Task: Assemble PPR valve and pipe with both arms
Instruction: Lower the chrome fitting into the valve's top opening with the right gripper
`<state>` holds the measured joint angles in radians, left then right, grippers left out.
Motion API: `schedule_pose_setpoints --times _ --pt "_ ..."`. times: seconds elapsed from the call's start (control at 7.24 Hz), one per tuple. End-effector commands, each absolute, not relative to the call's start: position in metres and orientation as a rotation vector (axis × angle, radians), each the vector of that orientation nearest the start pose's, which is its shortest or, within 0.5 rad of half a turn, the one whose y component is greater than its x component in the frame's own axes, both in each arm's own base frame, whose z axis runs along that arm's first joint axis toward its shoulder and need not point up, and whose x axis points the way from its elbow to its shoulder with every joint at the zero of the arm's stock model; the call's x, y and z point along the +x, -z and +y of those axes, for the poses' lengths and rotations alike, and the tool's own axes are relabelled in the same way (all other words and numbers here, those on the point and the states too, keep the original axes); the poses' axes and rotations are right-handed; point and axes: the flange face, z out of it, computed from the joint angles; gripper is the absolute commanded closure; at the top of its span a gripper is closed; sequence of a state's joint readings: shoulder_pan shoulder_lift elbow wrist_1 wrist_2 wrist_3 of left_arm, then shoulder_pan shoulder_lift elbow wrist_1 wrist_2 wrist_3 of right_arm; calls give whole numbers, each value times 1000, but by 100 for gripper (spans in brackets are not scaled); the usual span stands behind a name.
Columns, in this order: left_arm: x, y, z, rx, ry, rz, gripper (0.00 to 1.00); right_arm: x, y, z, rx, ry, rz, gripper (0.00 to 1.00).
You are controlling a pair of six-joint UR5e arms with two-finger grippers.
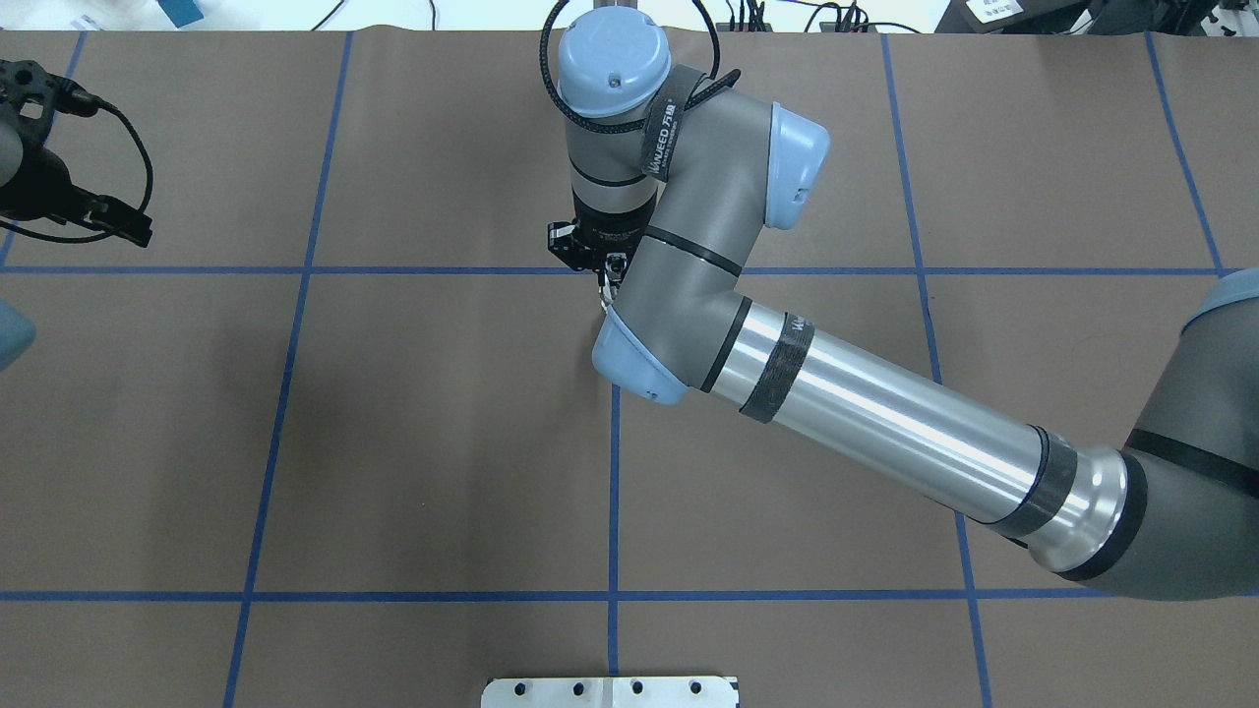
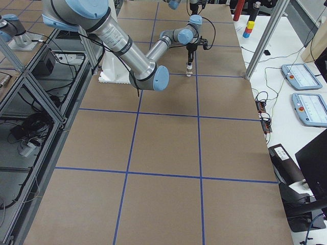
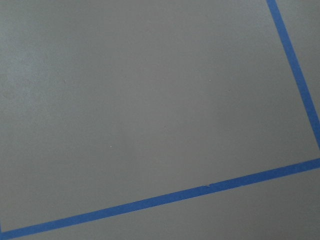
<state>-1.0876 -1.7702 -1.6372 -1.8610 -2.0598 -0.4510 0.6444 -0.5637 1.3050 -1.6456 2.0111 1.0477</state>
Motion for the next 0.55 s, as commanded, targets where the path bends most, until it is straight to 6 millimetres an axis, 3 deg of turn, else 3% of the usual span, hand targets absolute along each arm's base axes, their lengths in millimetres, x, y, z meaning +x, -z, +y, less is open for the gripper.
schedule_pose_setpoints --times 0.0,0.28,0.41 --pt "200 -500 -567 273 -167 670 0 -571 -136 -544 7 30 -778 100" --pt "200 -499 -567 274 -164 671 0 -571 -139 -544 20 34 -796 100" --pt "200 -500 -567 272 -164 671 0 -571 -143 -544 27 35 -807 93"
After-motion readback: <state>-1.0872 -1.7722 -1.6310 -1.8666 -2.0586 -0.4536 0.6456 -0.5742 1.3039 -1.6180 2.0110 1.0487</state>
